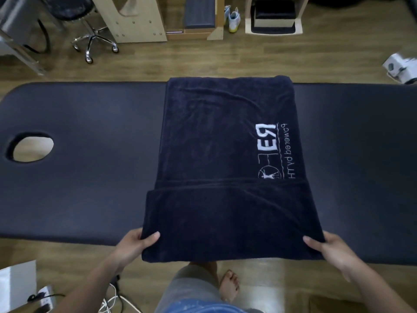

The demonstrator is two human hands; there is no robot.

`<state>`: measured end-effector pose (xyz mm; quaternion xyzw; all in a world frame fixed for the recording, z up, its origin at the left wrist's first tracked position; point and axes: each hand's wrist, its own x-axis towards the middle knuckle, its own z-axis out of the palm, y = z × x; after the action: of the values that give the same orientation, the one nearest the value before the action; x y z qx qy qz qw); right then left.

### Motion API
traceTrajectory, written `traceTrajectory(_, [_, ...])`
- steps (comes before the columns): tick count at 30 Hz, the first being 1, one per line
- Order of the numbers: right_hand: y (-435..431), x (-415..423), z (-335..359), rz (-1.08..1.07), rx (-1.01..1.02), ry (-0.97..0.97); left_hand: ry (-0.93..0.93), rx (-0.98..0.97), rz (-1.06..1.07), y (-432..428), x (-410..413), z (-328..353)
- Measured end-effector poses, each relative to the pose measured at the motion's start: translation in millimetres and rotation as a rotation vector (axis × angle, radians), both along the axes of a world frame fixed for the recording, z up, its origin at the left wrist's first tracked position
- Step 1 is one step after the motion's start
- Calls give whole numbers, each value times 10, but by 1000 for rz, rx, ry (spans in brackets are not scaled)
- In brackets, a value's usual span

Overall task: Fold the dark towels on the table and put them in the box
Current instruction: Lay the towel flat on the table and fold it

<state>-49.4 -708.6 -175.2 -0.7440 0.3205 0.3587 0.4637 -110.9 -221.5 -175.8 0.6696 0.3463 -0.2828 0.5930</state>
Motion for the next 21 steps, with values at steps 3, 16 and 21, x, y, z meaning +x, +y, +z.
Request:
traceTrajectory(3, [-22,-38,-11,104,-56,1,-114,163,38,-43,95,48])
traceTrajectory(16, [119,203,65,-7,-126,-160,-49,-130,207,-107,471,206])
traceTrajectory(21, [346,605,207,-217,17,-224,-232,-105,186,-100,893,408])
